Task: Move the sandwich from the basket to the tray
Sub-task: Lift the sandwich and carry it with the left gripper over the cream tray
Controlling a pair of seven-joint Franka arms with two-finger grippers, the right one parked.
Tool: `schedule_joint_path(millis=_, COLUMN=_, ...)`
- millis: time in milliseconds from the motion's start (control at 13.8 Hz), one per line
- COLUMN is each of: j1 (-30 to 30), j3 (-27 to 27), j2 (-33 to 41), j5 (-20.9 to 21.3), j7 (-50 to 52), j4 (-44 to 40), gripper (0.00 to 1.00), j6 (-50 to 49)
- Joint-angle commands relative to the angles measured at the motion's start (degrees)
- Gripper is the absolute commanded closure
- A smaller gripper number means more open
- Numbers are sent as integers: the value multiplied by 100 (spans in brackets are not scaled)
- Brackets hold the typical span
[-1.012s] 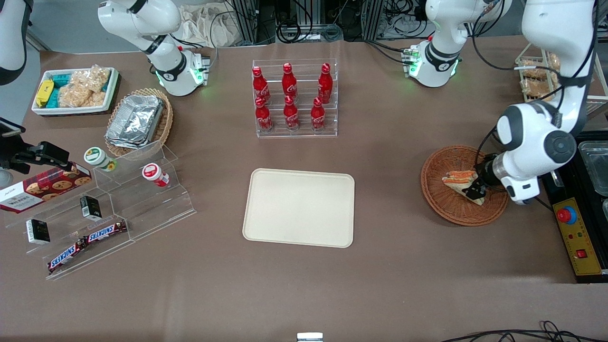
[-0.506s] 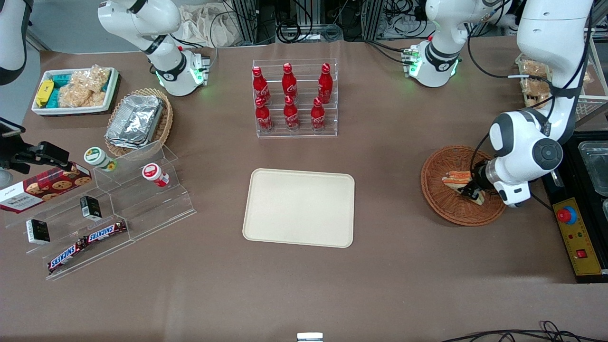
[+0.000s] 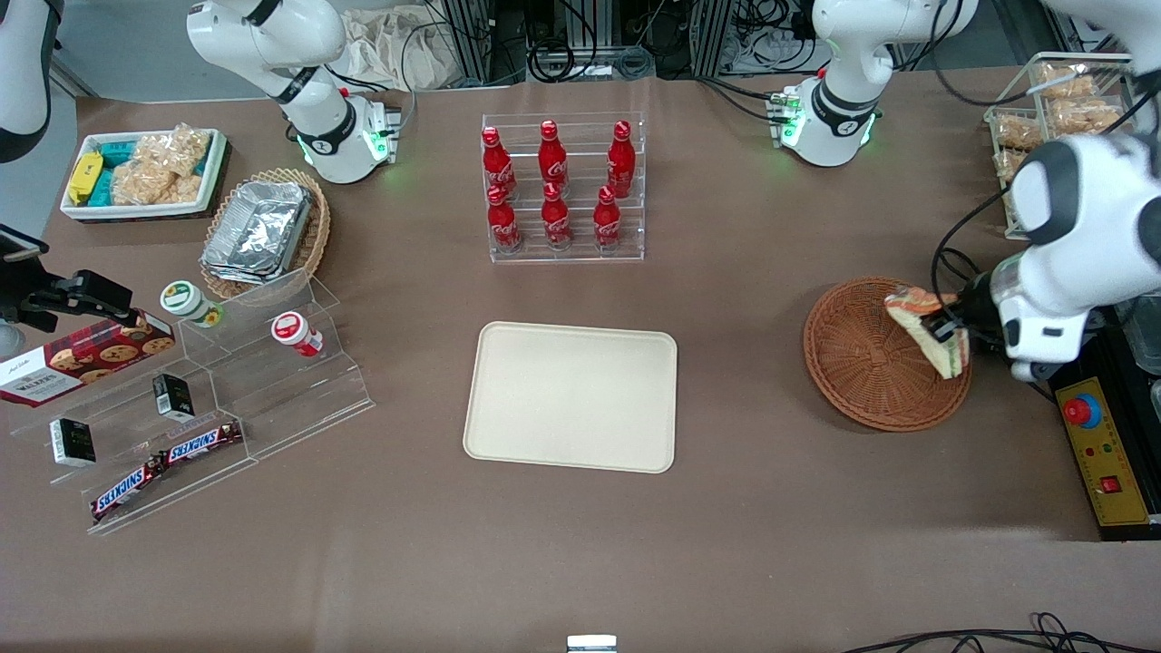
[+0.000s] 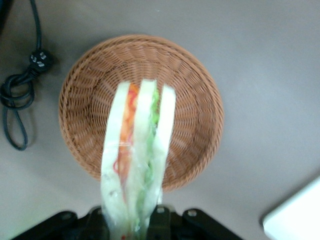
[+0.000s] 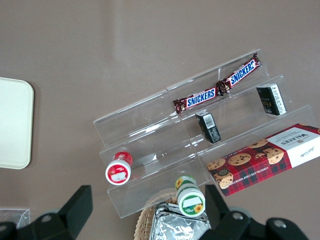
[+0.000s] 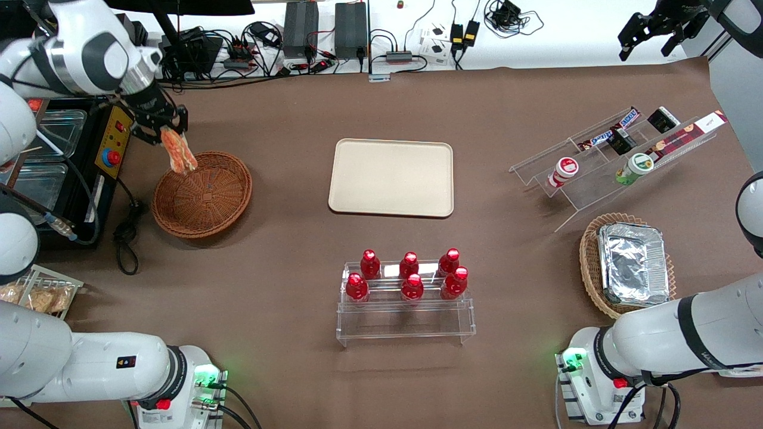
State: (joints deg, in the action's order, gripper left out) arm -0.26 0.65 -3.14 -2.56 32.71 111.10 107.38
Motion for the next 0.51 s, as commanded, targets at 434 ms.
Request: schedule_joint_path(millis=434, j1=-299, j3=1938, j2=-809, j5=18, j7=-126, j4=-896, gripper=100, j6=528)
